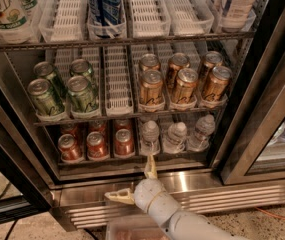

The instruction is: Pick coke can from bottom shelf of fridge

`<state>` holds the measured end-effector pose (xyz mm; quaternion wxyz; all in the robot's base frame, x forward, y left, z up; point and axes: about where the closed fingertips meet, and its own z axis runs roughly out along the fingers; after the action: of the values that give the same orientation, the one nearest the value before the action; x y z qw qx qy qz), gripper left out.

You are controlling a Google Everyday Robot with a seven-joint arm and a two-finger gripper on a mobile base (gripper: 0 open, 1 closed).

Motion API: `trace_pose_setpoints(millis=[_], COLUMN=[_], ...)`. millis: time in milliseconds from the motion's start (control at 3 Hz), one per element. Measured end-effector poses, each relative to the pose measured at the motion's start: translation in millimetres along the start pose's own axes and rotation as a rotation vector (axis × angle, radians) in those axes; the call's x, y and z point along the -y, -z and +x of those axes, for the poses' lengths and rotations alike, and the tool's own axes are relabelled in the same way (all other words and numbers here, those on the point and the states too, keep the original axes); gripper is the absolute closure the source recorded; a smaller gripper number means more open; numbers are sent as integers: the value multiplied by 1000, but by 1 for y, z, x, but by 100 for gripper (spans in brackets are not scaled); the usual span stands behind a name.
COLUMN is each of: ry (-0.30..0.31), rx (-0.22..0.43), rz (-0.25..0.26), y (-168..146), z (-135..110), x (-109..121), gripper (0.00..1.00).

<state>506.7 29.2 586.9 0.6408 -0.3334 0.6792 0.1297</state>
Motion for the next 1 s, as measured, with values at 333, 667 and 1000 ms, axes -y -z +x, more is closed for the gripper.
trace_pose_setpoints(millis=[333, 667, 1000], ry=[14, 22, 22], rx=[30, 44, 44], rz=[40, 72, 72], y=[-4, -6, -6], z=[-2, -3, -3], x=[3, 6, 6], gripper=[2, 14, 6])
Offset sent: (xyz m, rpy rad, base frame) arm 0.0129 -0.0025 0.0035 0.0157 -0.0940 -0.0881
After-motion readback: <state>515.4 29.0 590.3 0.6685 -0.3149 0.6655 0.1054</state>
